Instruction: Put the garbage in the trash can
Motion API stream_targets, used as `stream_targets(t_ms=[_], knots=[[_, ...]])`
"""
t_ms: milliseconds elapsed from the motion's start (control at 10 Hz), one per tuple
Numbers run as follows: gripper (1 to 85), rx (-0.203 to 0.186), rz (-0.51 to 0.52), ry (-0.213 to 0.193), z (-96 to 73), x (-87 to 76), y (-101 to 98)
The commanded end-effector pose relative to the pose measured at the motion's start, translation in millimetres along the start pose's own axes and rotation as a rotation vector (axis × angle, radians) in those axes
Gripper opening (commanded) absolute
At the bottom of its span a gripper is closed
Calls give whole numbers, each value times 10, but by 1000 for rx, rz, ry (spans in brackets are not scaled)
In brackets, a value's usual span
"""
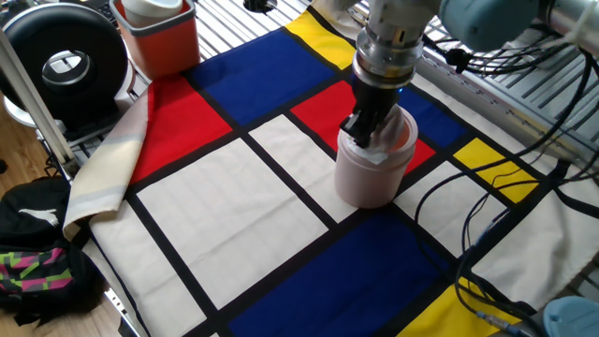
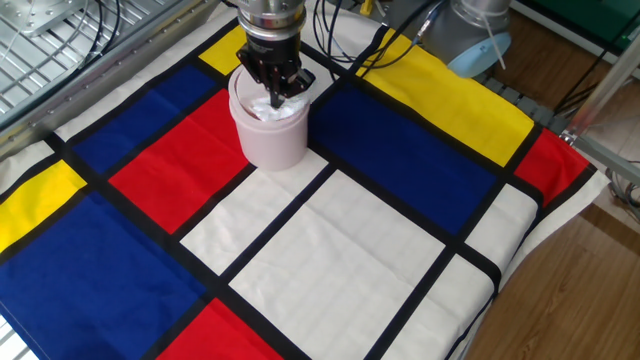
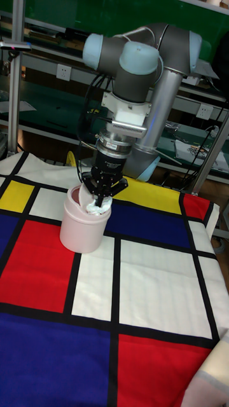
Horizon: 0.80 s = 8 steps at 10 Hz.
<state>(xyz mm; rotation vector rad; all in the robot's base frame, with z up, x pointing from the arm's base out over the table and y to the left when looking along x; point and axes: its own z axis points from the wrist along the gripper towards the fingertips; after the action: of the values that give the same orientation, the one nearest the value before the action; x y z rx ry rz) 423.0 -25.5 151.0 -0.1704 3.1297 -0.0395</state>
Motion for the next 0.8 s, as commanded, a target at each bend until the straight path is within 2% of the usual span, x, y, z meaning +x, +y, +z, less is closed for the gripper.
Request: stream_targets(t_ms=[0, 100, 300, 500, 600, 700], knots=[[70, 4, 31, 7, -144, -25, 52], [43, -3, 39, 6, -148, -29, 83], [47, -25, 28, -13, -58, -76, 105], [110, -33, -2, -34, 74, -103, 75], [110, -50, 2, -50, 131, -133, 116], [110, -49, -1, -56, 180, -150, 107]])
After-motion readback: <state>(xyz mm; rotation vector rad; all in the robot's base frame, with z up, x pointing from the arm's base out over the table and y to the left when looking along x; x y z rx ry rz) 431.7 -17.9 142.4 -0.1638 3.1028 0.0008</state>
